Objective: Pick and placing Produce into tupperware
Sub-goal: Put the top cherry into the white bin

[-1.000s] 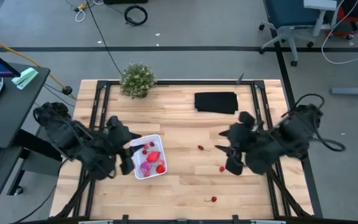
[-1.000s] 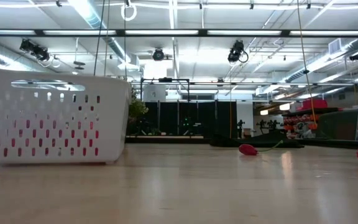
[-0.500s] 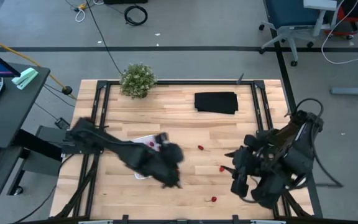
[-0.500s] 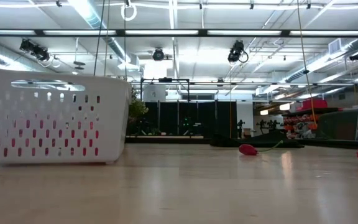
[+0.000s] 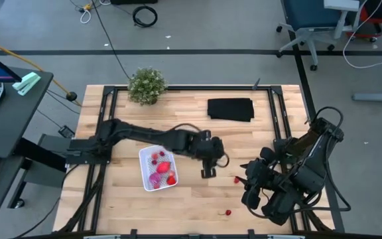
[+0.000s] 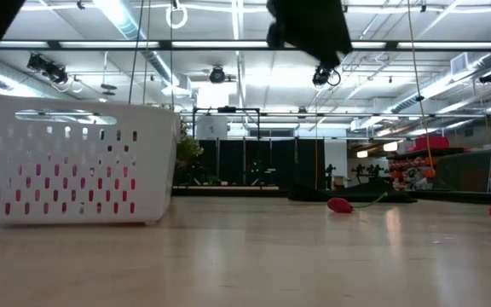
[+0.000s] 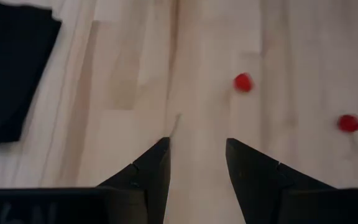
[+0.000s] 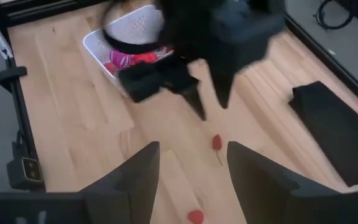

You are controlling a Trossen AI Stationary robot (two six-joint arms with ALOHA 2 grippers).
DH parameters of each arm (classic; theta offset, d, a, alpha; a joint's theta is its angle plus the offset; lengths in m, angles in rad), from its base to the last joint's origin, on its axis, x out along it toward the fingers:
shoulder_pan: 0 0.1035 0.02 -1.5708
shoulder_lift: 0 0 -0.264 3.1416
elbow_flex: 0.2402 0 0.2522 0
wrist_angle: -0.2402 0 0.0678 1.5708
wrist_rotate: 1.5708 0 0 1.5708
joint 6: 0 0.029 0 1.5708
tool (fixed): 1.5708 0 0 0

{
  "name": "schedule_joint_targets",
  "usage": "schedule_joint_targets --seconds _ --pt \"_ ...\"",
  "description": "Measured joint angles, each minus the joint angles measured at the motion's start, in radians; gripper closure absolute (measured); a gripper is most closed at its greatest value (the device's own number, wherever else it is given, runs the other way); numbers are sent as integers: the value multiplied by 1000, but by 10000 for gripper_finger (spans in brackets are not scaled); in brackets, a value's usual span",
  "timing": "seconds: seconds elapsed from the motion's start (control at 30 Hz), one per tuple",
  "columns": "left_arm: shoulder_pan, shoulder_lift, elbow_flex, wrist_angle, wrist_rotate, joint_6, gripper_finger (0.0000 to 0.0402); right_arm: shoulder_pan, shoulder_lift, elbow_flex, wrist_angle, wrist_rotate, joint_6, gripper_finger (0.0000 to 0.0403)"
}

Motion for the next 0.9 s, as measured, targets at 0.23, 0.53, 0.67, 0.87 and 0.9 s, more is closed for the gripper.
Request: schedule_joint_targets --seconds 0.23,0.53,0.67,0.87,0.9 --pt "64 87 0 51 102 150 239 -11 -2 0 0 37 -52 206" --pt "55 212 0 159 124 233 239 -67 -2 0 -1 51 -126 206" --pt "55 253 0 200 124 233 239 -79 -2 0 0 47 -165 207" --pt "67 270 0 205 124 203 239 -81 -2 0 0 34 -170 206" --pt "72 270 0 206 125 200 239 -81 -2 0 0 34 -170 206"
